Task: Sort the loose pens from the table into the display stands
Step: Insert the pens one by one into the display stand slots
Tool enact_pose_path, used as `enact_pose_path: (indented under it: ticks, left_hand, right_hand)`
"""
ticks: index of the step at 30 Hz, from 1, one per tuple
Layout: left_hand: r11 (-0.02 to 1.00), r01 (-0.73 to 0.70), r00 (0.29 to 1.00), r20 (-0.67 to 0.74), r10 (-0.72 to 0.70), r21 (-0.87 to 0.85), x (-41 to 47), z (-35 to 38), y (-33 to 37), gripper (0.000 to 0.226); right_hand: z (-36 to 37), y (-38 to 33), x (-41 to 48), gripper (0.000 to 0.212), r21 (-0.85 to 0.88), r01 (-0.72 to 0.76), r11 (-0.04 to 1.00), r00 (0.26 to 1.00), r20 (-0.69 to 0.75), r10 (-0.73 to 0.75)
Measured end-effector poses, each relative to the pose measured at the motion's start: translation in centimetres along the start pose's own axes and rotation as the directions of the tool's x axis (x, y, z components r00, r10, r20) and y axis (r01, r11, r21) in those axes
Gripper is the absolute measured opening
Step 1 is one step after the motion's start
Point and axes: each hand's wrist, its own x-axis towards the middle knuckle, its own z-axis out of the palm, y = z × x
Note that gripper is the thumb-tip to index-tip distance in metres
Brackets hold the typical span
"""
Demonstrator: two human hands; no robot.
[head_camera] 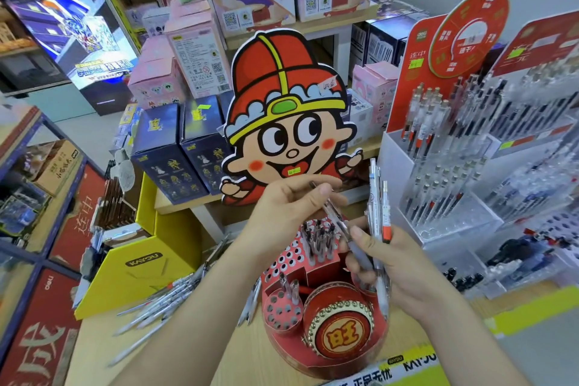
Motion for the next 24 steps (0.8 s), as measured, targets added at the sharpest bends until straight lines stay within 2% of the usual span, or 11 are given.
enact_pose_path:
  ticks: [3, 6, 8, 10, 13, 19, 24]
  left_hand:
    - [0.996, -0.085, 0.987, -0.140, 0.081, -0.023, -0.3, -0.1, 0.8, 0.019]
    - [0.975, -0.221, 0.928, -0.303, 0.217, 0.021, -0.3, -1.5, 2.2, 0.017]
    - [0.949, -0.292, 0.885, -0.341, 0.316, 0.121, 0.0, -2.5, 2.7, 0.016]
    - [0.930, -0.290, 0.876, -0.327, 0.353, 0.227, 0.3, -3.0, 2.3, 0.014]
    - [0.918, -0.237, 0.892, -0.305, 0.335, 0.318, 0.8, -3.2, 0.5, 0.014]
    - [0.913, -0.160, 0.951, -0.189, 0.245, 0.375, 1.3, -2.8, -2.0, 0.013]
    - [0.851, -0.124, 0.980, -0.072, 0.186, 0.511, 2.2, -2.7, -3.8, 0.021]
  right_hand:
    - [0.0, -0.1, 0.1, 0.032, -0.066, 0.002, 0.998, 0.999, -0.050, -0.005]
    - [-0.7, -0.2, 0.4, 0.047, -0.179, 0.022, 0.984, 0.990, -0.136, -0.047]
    - [-1.4, -0.4, 0.5, 0.044, -0.131, 0.015, 0.991, 0.984, -0.175, -0.038]
    - [-1.8, -0.6, 0.6, 0.032, -0.067, 0.010, 0.998, 0.982, -0.186, -0.023]
    - [-2.1, -0.5, 0.8, 0.017, -0.094, 0.042, 0.995, 0.978, -0.198, -0.060]
    - [-2.0, -0.3, 0.8, 0.013, -0.139, 0.037, 0.990, 0.971, -0.228, -0.068]
    - [-2.1, -0.5, 0.8, 0.009, -0.065, 0.013, 0.998, 0.979, -0.202, -0.026]
